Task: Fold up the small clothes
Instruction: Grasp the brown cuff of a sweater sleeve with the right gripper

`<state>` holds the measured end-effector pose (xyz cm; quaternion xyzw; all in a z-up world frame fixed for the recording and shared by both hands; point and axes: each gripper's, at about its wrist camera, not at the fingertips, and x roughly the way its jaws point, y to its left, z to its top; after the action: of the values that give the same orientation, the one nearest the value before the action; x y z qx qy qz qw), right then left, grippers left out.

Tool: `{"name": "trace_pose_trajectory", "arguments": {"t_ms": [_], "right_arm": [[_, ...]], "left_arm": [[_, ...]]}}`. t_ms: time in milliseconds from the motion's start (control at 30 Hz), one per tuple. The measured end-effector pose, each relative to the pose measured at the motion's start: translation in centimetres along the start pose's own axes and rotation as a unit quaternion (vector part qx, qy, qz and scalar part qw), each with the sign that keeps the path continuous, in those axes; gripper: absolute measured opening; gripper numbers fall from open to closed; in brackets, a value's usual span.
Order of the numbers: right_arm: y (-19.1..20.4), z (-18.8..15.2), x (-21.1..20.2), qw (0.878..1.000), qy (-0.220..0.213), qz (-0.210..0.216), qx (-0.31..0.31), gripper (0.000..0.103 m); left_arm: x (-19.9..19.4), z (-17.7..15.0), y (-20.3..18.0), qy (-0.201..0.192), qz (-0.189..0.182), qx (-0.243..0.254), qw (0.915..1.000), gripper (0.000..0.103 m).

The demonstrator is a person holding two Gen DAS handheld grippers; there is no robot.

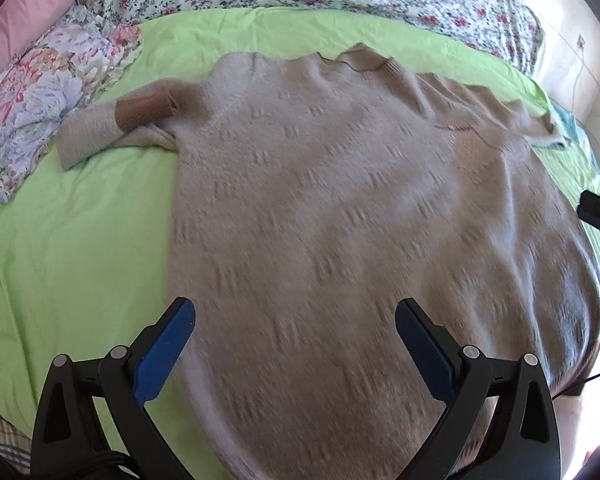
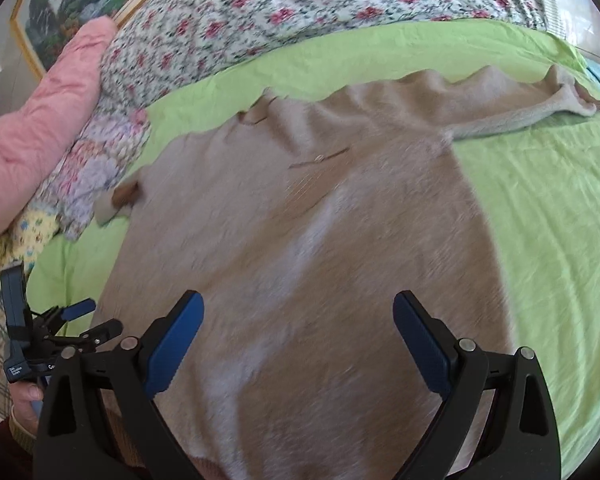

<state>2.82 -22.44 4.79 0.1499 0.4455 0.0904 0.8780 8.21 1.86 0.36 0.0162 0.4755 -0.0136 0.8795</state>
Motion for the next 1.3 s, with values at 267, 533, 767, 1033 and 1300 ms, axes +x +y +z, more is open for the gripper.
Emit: {"name": "trace_pose_trajectory", "arguments": {"t_ms": [267, 533, 767, 1033, 1300], "right_arm": [[-8.0, 6.6, -2.0, 0.995, -0.064, -0.050, 0.057, 0.096], [-21.0, 12.4, -3.4, 0.973, -0.115, -0.119, 0.159, 0.086], [-31.7, 16.3, -1.9, 0.943, -0.132, -0.175, 0.251, 0.060], [-40.0, 18.8, 0.2, 0.917, -0.146, -0.192, 0.318, 0.035], [-32.8, 20.1, -1.1, 0.948, -0.189, -0.119, 0.225, 0.007]], "left_arm": [[0.9, 4.8, 2.0, -0.021, 0.011, -0.022, 0.9995, 0.100], [2.5, 9.2, 2.3, -0.027, 0.020, -0.031, 0.9990, 0.100], [5.4, 12.0, 1.4, -0.021, 0.027, -0.030, 0.9989, 0.100], [9.3, 14.0, 0.1, -0.005, 0.023, -0.035, 0.9991, 0.100], [10.6, 14.3, -0.4, 0.004, -0.003, -0.046, 0.9989, 0.100]]}}
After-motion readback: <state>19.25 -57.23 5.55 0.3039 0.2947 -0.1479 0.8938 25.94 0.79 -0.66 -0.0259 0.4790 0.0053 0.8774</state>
